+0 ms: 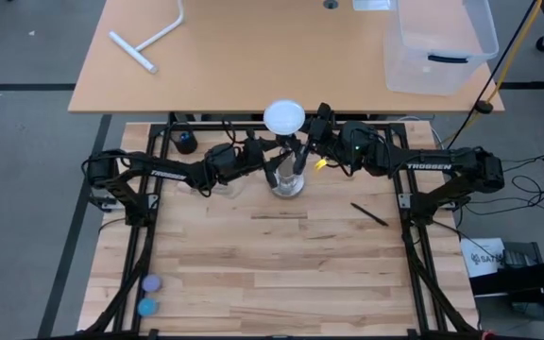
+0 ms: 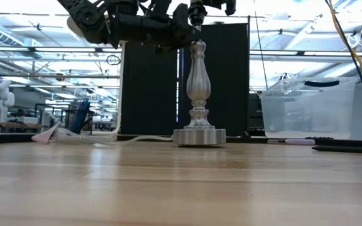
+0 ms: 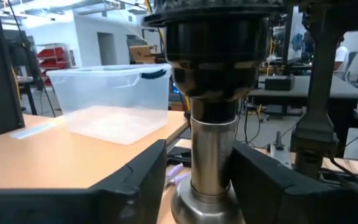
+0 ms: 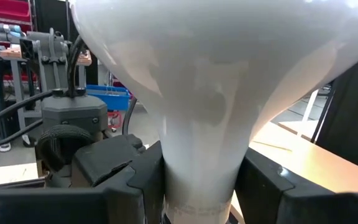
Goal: Screw lightbulb
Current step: Remove the lightbulb from the lamp
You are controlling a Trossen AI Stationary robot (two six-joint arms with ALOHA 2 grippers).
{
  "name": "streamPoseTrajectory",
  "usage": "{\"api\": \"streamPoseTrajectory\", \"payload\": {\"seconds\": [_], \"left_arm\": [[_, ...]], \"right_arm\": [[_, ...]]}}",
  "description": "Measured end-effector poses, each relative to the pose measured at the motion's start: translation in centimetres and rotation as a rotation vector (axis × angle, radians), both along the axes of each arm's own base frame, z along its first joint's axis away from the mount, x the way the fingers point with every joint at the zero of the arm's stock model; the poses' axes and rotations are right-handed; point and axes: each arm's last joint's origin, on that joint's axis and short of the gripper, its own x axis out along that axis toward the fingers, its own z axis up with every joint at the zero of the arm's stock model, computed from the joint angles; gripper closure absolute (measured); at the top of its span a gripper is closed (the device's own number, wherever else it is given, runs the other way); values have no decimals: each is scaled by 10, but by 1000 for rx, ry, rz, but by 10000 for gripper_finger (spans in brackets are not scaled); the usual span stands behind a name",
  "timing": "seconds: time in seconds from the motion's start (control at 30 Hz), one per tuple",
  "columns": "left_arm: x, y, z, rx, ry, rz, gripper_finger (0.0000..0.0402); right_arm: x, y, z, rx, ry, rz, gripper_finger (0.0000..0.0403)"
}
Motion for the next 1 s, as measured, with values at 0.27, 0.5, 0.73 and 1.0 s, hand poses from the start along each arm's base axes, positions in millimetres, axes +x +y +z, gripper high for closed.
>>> {"api": "streamPoseTrajectory", "payload": {"seconds": [0.27,0.5,0.73,1.0], "left_arm": [[0,0,2,29,-10,-13,272],[0,-1,3,38,-17,-48,320],[0,-2,2,58,-1,-118,328],[1,-3,-1,68,48,-277,328]], "right_arm": [[0,0,1,28,-24,18,256],[5,0,-4,48,-18,50,257],[5,2,-4,18,8,90,257],[3,1,-4,-39,50,214,257]]}}
